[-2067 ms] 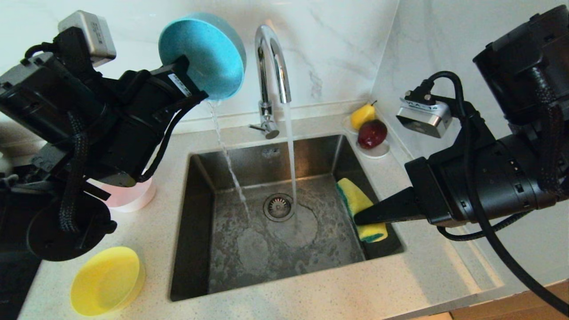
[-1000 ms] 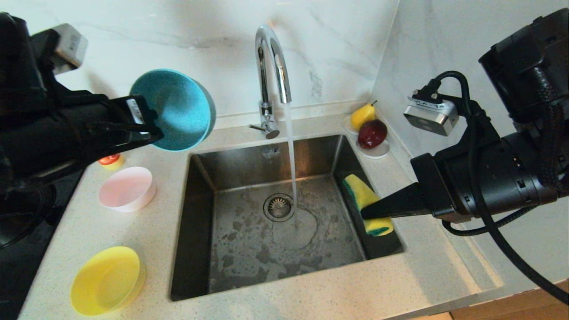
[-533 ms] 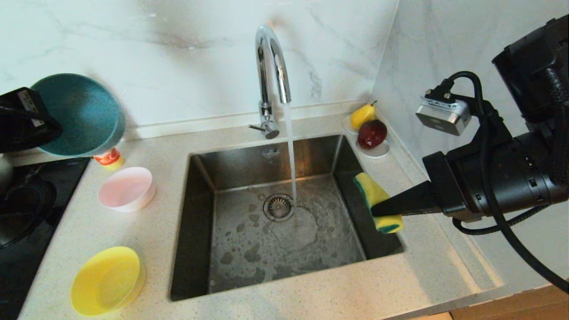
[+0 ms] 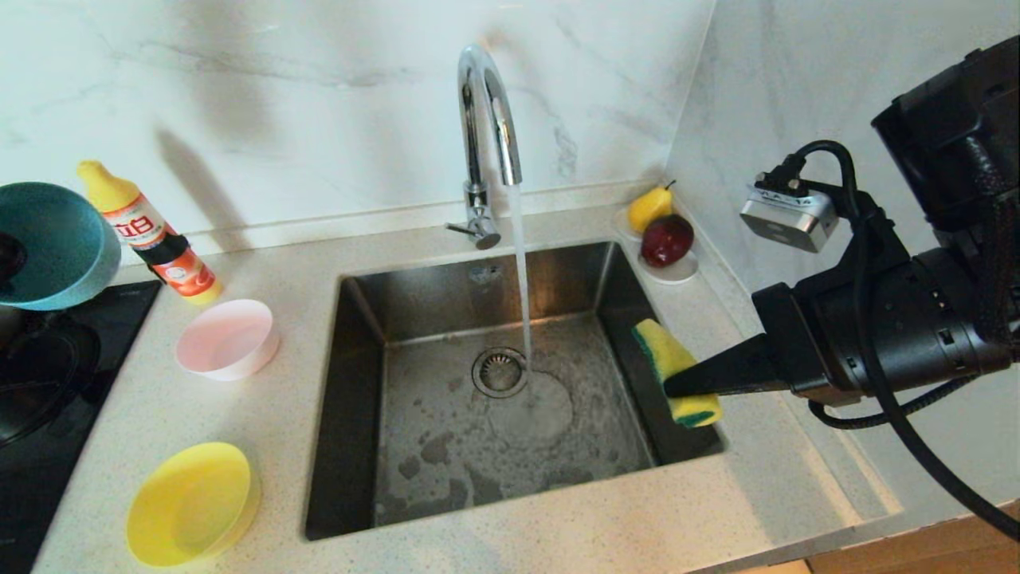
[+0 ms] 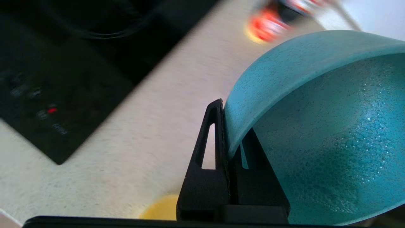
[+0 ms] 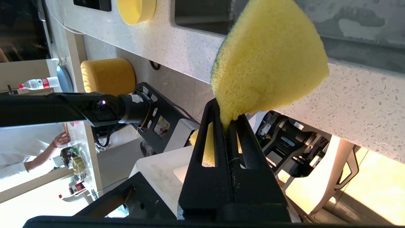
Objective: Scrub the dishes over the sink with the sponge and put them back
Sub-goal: Wash the bowl
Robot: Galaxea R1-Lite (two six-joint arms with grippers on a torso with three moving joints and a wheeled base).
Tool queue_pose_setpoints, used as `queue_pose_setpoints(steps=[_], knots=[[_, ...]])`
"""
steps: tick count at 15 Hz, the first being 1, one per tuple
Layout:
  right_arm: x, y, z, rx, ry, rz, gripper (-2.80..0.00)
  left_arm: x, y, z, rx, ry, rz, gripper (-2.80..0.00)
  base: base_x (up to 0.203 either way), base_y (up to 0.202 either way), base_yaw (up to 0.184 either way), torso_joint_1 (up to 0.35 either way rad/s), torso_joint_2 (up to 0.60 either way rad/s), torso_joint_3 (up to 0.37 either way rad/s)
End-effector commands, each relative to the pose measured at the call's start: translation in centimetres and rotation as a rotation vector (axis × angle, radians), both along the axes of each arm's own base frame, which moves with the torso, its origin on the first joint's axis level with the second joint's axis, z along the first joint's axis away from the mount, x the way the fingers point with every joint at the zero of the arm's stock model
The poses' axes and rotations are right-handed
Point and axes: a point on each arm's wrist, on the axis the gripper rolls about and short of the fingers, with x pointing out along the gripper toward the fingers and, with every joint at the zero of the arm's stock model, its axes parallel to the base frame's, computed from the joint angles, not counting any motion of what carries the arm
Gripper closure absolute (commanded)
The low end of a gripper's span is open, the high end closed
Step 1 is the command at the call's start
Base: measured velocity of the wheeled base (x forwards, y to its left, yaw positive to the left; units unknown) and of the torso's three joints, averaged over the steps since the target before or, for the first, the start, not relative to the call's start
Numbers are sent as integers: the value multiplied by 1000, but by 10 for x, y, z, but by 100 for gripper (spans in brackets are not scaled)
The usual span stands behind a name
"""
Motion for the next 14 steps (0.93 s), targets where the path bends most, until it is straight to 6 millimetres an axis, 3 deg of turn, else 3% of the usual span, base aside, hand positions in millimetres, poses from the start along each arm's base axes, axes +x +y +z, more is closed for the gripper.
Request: queue_pose_setpoints(steps=[1,6,14], knots=[[2,2,-1,-2,9,3,0,8,39,-23,-79,56,80,0,0,0,0,0,0,0],[1,1,-4,-8,18,4,0,20,98,-56,-195,96,190,0,0,0,0,0,0,0],[-1,0,-5,-11,21,4,0,37,169,-100,-353,92,269,0,0,0,0,0,0,0]])
